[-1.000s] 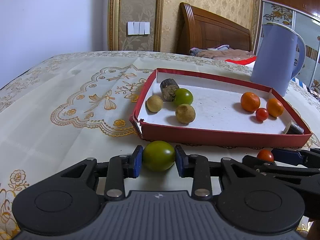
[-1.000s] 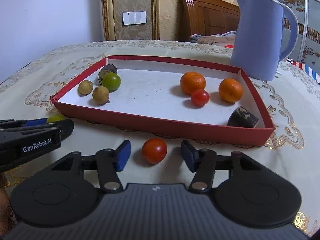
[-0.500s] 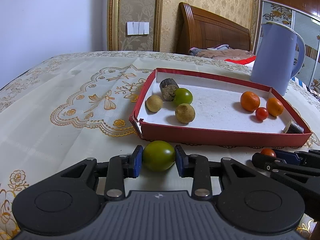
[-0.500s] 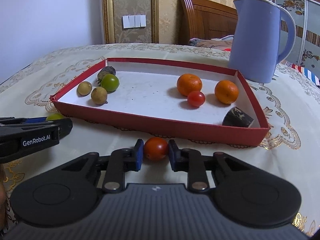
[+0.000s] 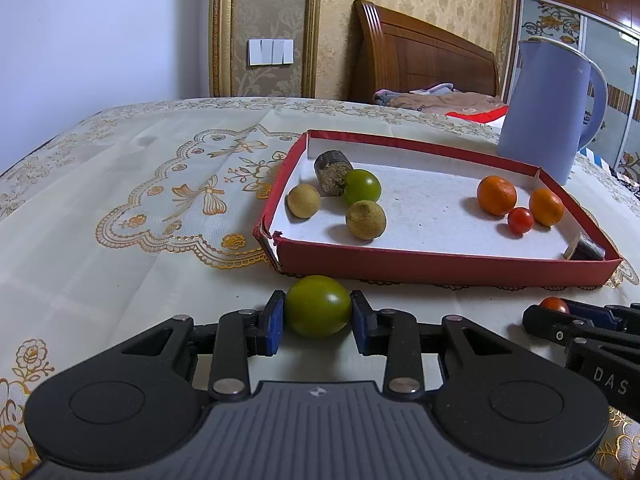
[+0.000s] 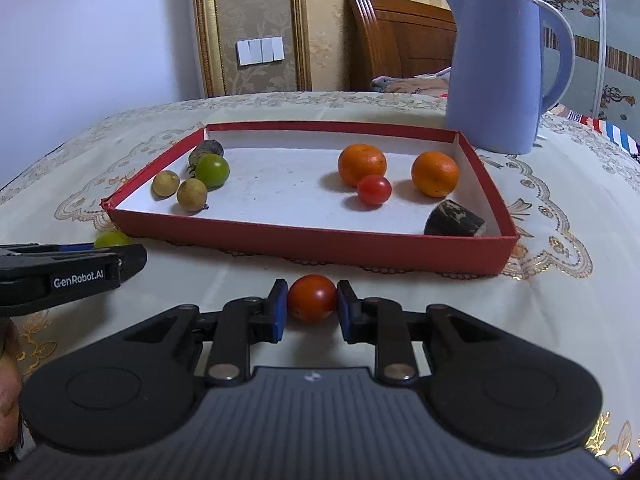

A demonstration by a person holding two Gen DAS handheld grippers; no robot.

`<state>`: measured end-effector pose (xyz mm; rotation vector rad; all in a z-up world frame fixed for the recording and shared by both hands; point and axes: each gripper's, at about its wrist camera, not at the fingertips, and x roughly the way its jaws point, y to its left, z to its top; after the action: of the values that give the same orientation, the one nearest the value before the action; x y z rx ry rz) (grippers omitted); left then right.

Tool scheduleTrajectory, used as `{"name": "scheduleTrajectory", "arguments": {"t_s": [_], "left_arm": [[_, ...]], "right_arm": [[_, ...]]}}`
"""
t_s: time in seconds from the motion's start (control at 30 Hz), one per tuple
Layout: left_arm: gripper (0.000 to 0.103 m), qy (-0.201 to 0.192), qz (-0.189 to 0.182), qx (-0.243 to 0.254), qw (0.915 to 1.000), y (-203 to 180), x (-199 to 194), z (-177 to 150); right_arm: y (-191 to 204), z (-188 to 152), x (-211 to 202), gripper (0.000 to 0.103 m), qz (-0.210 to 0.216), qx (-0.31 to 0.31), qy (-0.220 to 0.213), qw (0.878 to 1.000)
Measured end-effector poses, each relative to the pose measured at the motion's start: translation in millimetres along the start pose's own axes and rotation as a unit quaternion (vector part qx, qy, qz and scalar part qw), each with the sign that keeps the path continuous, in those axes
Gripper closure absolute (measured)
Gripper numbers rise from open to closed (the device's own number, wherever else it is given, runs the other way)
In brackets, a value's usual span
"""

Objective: Organize fruits
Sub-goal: 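Carry the green tomato and red cherry tomato into the red tray with both tools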

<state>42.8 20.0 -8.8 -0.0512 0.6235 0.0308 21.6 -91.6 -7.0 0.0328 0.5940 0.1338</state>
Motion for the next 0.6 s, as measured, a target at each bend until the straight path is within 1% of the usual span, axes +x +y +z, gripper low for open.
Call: {"name": "scheduleTrajectory", "arguments": {"t_s": [0.2, 0.4, 0.6], "left_arm": [[0.07, -0.001, 0.002, 0.005, 1.0, -2.1, -0.3, -0.6], [0.07, -0.001, 0.006, 0.01, 0.9999, -3.5, -1.0, -1.0], [0.07, -0.001, 0.004, 0.018, 0.9998, -5.7, -3.6, -0.2]], "right_arm": [[-3.0, -1.4, -1.8, 0.078, -0.001, 0.006, -0.003, 1.0], [-5.5, -1.0, -6.0, 0.078, -0.004, 0.014, -0.014, 1.0], [-5.4, -0.1, -9.7, 0.078, 0.001, 0.01, -0.02, 1.0]]}}
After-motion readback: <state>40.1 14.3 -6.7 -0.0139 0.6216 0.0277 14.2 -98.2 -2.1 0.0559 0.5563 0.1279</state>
